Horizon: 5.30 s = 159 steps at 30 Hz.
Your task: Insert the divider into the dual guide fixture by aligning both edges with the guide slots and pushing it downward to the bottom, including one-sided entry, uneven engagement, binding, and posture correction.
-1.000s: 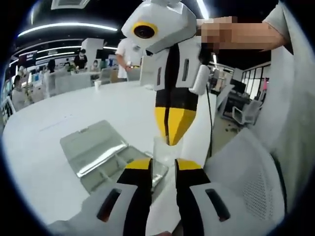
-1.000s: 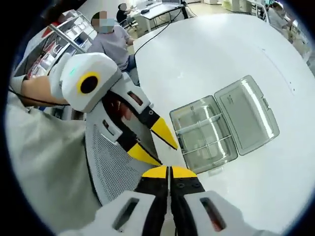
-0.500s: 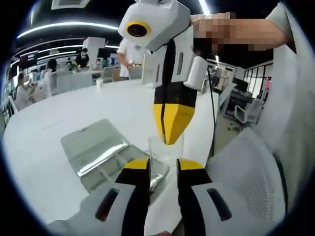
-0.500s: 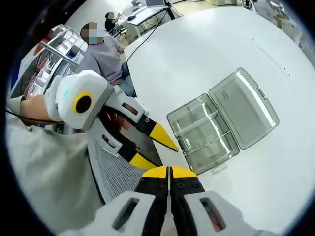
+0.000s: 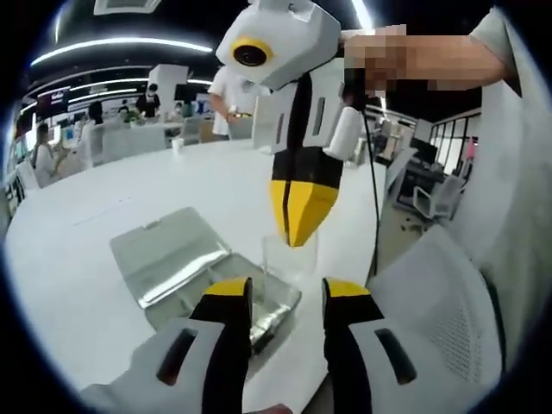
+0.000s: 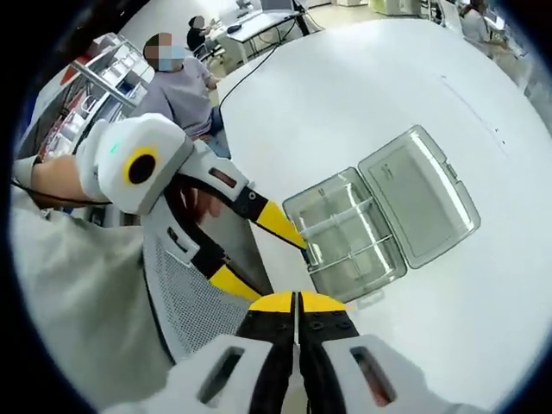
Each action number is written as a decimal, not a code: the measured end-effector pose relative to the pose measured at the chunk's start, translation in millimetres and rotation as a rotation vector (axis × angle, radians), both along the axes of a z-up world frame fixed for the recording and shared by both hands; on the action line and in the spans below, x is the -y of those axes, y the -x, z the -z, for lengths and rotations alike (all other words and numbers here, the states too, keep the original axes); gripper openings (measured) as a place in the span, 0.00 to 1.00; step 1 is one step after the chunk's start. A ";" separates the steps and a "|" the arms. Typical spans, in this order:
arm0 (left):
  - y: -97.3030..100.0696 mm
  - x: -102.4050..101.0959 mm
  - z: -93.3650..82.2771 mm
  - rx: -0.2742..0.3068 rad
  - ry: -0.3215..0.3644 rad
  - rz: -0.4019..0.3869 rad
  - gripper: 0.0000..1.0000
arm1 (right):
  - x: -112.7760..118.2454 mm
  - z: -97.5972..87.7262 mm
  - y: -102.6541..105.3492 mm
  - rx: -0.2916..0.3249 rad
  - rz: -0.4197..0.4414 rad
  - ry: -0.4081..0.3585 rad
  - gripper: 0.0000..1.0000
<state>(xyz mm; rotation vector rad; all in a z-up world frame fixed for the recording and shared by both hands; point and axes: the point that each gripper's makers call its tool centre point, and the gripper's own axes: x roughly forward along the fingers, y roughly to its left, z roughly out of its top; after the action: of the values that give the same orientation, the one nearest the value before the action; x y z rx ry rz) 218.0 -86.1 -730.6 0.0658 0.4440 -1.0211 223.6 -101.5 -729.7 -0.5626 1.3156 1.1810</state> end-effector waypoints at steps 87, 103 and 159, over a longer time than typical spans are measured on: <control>2.0 -36.7 13.9 -0.024 -0.058 -0.123 0.70 | 8.7 54.2 -42.9 0.241 -0.384 0.166 0.00; 1.4 -40.6 14.1 -0.024 -0.063 -0.127 0.70 | 7.3 60.3 -43.4 0.243 -0.417 0.179 0.00; -0.4 -39.4 16.2 -0.034 -0.061 -0.136 0.69 | 14.1 85.5 -43.8 0.219 -0.456 0.171 0.00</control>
<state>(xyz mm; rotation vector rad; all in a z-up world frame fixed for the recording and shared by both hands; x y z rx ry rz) 218.4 -46.7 -746.9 0.0717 0.5038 -0.8757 267.4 -115.6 -815.3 -1.1291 1.1369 1.3330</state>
